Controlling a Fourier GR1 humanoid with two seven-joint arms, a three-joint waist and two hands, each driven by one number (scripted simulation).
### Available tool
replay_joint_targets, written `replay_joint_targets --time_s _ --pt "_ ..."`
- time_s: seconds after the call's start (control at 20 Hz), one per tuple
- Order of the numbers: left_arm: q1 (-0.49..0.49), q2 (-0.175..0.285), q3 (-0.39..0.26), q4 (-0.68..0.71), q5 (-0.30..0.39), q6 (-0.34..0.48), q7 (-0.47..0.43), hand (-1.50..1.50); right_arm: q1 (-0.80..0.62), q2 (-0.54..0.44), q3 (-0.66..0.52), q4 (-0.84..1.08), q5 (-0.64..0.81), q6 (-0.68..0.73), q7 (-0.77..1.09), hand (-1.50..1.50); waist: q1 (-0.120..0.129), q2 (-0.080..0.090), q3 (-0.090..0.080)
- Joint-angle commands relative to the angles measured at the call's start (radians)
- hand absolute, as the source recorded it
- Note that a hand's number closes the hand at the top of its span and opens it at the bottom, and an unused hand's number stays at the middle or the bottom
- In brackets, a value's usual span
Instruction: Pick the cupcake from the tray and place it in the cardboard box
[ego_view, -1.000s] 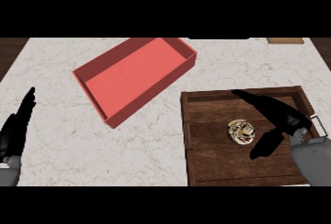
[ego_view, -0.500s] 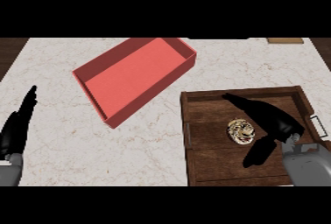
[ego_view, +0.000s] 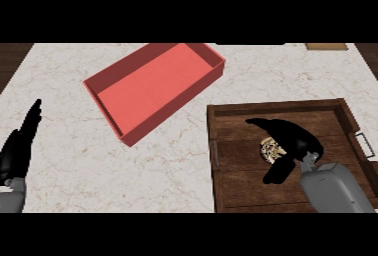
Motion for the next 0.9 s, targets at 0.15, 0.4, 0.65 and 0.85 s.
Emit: replay_joint_targets --time_s 0.15,0.4,0.65,0.85 --pt "0.002 -0.007 0.041 0.062 0.005 -0.015 -0.071 0.00 -0.030 -0.042 0.016 0.094 0.186 -0.210 -0.175 1.50 0.001 0.002 0.000" --pt "0.008 -0.055 0.000 -0.035 -0.047 0.015 0.008 0.00 -0.063 0.033 0.032 0.141 0.284 -0.309 -0.144 1.50 0.002 0.000 0.000" --pt "-0.018 0.004 0.045 -0.067 -0.009 -0.066 0.072 0.00 -0.064 -0.010 -0.014 0.094 0.337 -0.363 -0.156 1.50 0.000 -0.001 0.000" --pt "0.025 -0.040 0.051 0.024 -0.036 -0.040 -0.061 0.00 -0.155 0.076 -0.015 0.214 0.414 -0.442 -0.126 1.50 0.003 0.001 0.000"
